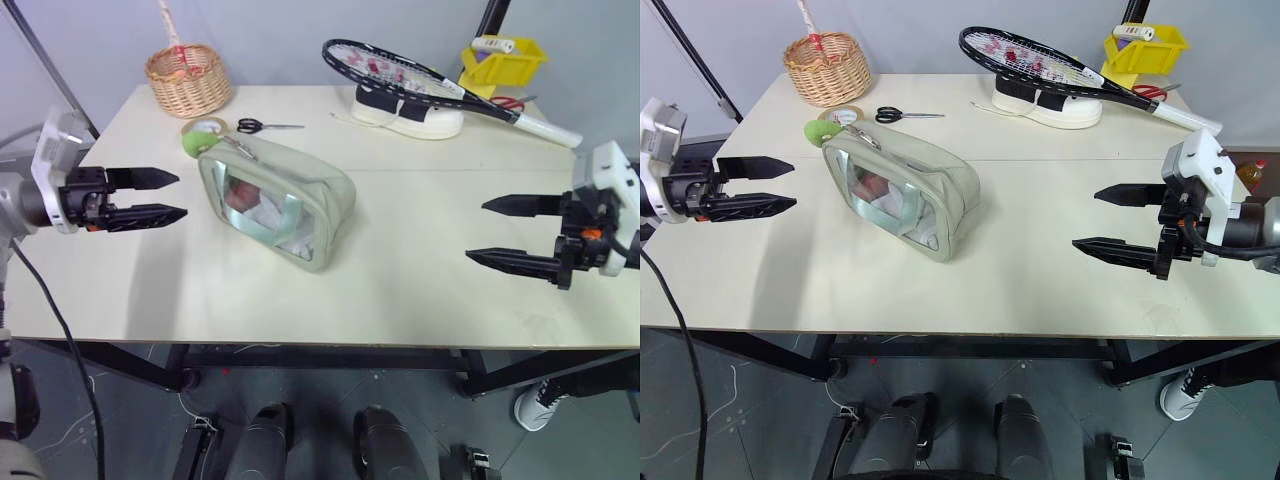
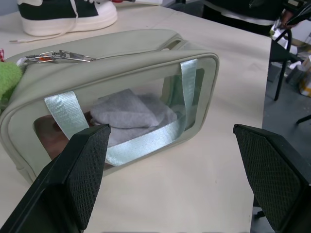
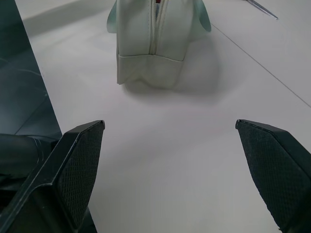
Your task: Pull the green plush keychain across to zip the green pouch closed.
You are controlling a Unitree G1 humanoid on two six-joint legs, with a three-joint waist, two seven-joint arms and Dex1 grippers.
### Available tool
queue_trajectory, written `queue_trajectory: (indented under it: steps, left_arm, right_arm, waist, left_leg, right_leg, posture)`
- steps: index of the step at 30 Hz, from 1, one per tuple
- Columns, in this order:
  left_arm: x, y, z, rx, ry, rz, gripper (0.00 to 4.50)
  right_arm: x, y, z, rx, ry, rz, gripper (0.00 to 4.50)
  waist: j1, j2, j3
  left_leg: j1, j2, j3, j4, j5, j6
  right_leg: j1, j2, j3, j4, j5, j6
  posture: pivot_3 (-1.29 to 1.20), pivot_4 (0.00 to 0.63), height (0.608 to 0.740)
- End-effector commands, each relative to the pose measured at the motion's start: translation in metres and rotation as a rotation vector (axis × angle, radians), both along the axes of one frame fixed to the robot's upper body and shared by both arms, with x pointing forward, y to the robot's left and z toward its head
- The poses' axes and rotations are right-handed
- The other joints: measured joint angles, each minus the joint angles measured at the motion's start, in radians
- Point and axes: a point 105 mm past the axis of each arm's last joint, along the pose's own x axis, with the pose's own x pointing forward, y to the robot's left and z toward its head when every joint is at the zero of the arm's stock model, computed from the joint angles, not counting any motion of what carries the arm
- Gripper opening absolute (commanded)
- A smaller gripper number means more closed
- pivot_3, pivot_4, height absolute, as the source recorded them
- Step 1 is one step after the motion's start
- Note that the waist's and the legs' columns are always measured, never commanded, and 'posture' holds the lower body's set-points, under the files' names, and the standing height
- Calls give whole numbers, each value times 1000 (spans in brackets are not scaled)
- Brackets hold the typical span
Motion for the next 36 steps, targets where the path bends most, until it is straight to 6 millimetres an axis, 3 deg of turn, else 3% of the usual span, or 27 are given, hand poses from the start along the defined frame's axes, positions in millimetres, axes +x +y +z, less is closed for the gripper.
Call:
queue_trajectory:
  steps: [1, 14, 18, 25, 31, 33, 36]
  left_arm:
    - [-2, -1, 18, -31, -55, -6, 4307]
    - [-6, -10, 20, -40, -75, -54, 4307]
    - [-10, -12, 29, -89, -100, -75, 4307]
    - [-6, -12, 53, -236, -168, -66, 4307]
    - [1, -11, 52, -229, -184, -44, 4307]
    - [1, -9, 46, -188, -176, -36, 4307]
    - [0, -6, 37, -134, -162, -27, 4307]
  right_arm:
    - [-2, 1, 11, -11, -50, 11, 4500]
    - [2, 11, 14, -4, -76, 20, 4500]
    - [11, 22, 19, -25, -93, 18, 4500]
    - [40, 82, 50, 19, -152, 80, 4500]
    - [90, 161, 69, 2, -135, 68, 4500]
    - [96, 190, 67, -19, -51, 88, 4500]
    - [102, 216, 64, -36, -15, 101, 4500]
  waist:
    - [0, 0, 0]
    - [-1, 0, 0]
    - [-4, 0, 0]
    - [-7, 0, 0]
    - [-27, 0, 0]
    - [-31, 0, 0]
    - [-32, -2, -1]
  left_leg:
    - [0, 0, 0, 0, 0, 0]
    - [0, 0, 0, 0, 0, 0]
    - [0, 0, 0, 0, 0, 0]
    - [-2, 0, 0, 1, 0, 0]
    - [-3, 0, -1, 1, 0, -1]
    - [-4, -1, 0, 1, 1, -1]
    - [-7, -1, 2, 1, 1, -1]
  right_leg:
    - [0, 0, 0, 0, 0, 0]
    - [0, 0, 0, 0, 0, 0]
    - [0, 0, 0, 0, 0, 0]
    - [-3, 0, 0, 2, 0, 0]
    - [-5, 2, 0, 5, 0, 0]
    - [-7, 2, 0, 7, 0, 0]
    - [-15, -1, -4, 16, 0, 0]
  posture:
    - [0, 150, 659]
    - [0, 150, 659]
    - [0, 150, 659]
    - [0, 150, 659]
    - [0, 150, 659]
    - [0, 150, 659]
    - [0, 150, 659]
